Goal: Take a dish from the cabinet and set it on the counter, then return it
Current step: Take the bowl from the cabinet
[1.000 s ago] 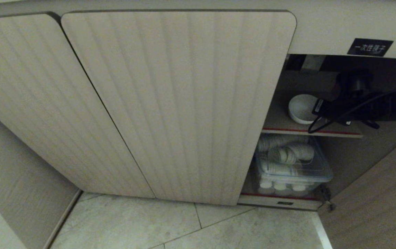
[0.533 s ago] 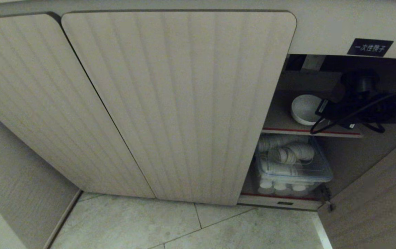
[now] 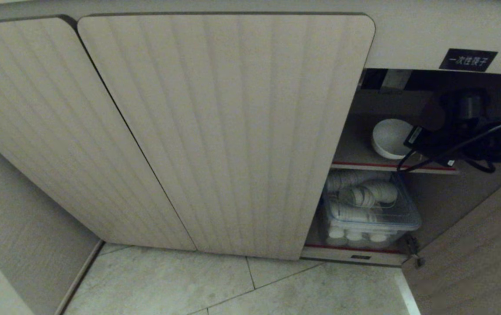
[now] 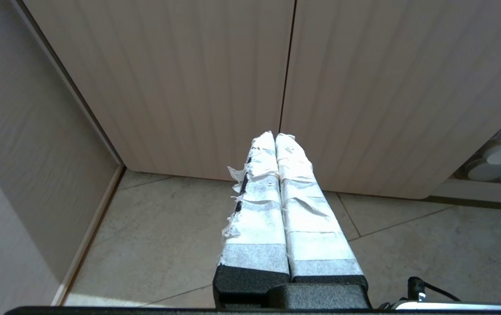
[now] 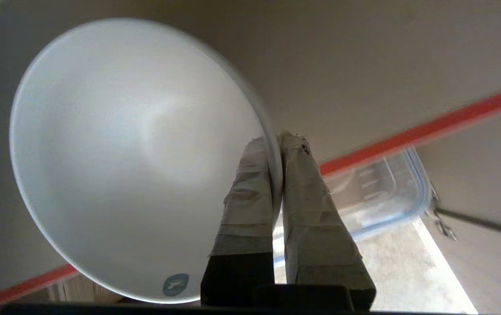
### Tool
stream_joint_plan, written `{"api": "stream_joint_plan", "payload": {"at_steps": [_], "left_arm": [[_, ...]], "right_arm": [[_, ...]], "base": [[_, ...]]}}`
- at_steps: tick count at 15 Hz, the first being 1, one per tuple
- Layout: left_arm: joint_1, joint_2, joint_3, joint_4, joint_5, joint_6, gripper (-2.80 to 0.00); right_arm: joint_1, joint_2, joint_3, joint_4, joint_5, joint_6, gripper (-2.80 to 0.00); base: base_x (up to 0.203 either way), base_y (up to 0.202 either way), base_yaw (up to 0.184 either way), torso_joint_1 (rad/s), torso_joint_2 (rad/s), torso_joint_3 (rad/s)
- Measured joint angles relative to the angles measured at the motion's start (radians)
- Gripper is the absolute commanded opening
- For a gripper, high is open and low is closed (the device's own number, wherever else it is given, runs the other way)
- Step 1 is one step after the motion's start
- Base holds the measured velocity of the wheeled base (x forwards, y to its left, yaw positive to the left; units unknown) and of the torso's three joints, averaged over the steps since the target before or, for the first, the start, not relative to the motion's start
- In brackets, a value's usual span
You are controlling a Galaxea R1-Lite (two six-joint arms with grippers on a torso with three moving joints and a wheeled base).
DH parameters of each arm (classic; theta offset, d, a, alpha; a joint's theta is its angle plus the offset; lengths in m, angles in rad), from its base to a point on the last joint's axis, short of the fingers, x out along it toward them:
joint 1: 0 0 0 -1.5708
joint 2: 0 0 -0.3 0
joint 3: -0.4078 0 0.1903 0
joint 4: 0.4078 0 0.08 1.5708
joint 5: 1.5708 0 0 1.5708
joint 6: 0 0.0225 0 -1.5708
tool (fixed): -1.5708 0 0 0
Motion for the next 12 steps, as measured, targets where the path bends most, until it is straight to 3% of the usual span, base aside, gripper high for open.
{"api": "stream_joint_plan", "payload": {"at_steps": [12], "left_arm": [[0.0,0.0,0.0,0.0,0.0,0.0,-2.8]], "right_arm": [[0.002,-0.156,0.233,-0.058,0.001,0.009,-2.8]], "base": [[0.0,0.0,0.0,0.0,0.0,0.0]]}}
